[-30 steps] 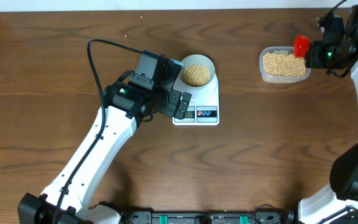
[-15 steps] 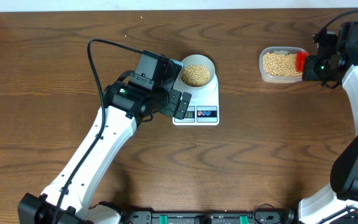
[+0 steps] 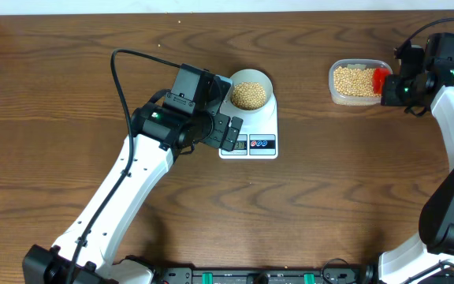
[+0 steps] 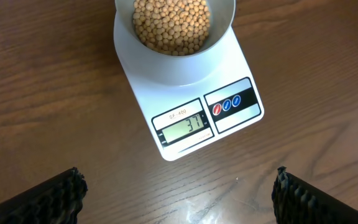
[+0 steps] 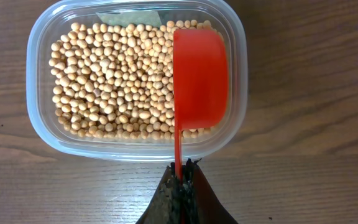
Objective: Scoop item into bowl and weigh 50g on scale
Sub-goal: 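Dip the red scoop into the chickpeas and lift a second scoopful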
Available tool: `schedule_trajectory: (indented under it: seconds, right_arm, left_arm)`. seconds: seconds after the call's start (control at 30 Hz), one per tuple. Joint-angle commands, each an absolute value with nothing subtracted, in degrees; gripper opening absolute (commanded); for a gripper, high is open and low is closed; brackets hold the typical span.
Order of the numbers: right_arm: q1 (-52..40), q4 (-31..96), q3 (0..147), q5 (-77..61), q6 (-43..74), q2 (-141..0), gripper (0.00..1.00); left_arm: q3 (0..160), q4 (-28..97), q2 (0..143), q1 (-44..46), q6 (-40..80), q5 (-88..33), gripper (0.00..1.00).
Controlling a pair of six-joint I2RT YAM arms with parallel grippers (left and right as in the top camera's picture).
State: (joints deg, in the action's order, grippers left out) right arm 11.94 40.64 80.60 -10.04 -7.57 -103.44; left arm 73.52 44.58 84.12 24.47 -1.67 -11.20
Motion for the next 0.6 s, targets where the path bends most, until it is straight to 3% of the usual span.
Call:
schedule_trajectory:
  seconds: [0.0,0.57]
  right_arm:
    - [11.9,40.86,79.79,-10.31,-7.99,-104.62,0.01]
    - [12.19,38.33,79.79,-21.5,-4.03,-107.61,0.01]
  left_arm:
    - [72.97,44.56,83.9,24.23,-1.65,-10.44,0.98]
    - [72.97,44.56,83.9,24.23,-1.65,-10.44,0.98]
